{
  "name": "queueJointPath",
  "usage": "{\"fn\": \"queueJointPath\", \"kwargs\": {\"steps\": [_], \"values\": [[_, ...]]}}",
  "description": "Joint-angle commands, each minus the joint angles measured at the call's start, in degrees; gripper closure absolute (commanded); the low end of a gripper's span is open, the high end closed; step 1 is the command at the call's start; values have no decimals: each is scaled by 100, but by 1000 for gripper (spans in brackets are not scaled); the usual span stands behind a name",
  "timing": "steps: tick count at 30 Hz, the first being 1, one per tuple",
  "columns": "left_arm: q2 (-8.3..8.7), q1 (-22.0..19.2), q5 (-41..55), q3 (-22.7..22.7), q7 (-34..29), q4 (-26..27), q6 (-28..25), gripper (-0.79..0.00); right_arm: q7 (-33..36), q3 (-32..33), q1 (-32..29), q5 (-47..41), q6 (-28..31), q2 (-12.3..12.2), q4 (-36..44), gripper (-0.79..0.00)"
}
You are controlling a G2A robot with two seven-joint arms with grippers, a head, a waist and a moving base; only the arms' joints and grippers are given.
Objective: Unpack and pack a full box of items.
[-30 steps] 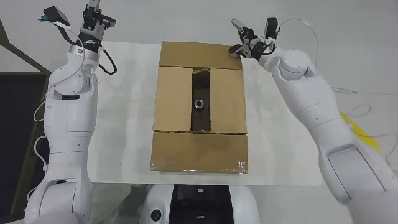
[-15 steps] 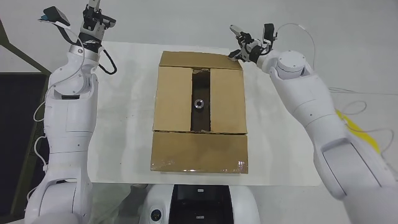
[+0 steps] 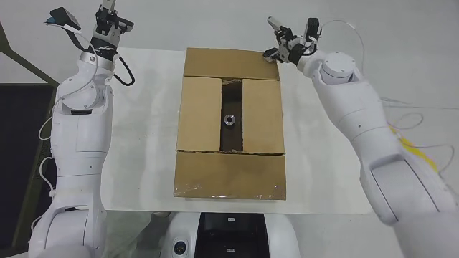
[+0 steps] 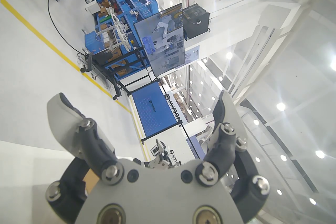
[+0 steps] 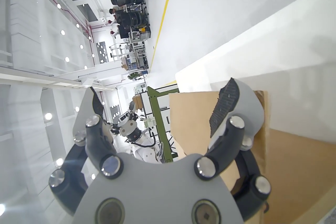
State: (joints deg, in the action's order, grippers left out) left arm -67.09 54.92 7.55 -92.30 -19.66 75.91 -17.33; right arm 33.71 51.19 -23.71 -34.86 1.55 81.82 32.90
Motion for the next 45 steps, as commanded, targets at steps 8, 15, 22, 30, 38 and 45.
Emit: {"fn": "queueJointPath", "kwargs": {"steps": [8,15,22,30,38,45], "values": [[0,0,0,0,0,0,0,-785,393,353,-394,23,24,-146,994,-785],[0,0,0,0,0,0,0,-785,757,705,-1287,355,-284,-393,2585,-785],[0,0,0,0,0,0,0,-785,985,995,-2230,1029,-737,-632,4160,-785],[0,0,0,0,0,0,0,-785,879,1085,-2964,1653,-1270,-772,5295,-785],[0,0,0,0,0,0,0,-785,867,1142,-3143,1453,-1572,-791,5430,-785],[0,0,0,0,0,0,0,-785,832,1175,-3195,1433,-1568,-800,5479,-785]]}}
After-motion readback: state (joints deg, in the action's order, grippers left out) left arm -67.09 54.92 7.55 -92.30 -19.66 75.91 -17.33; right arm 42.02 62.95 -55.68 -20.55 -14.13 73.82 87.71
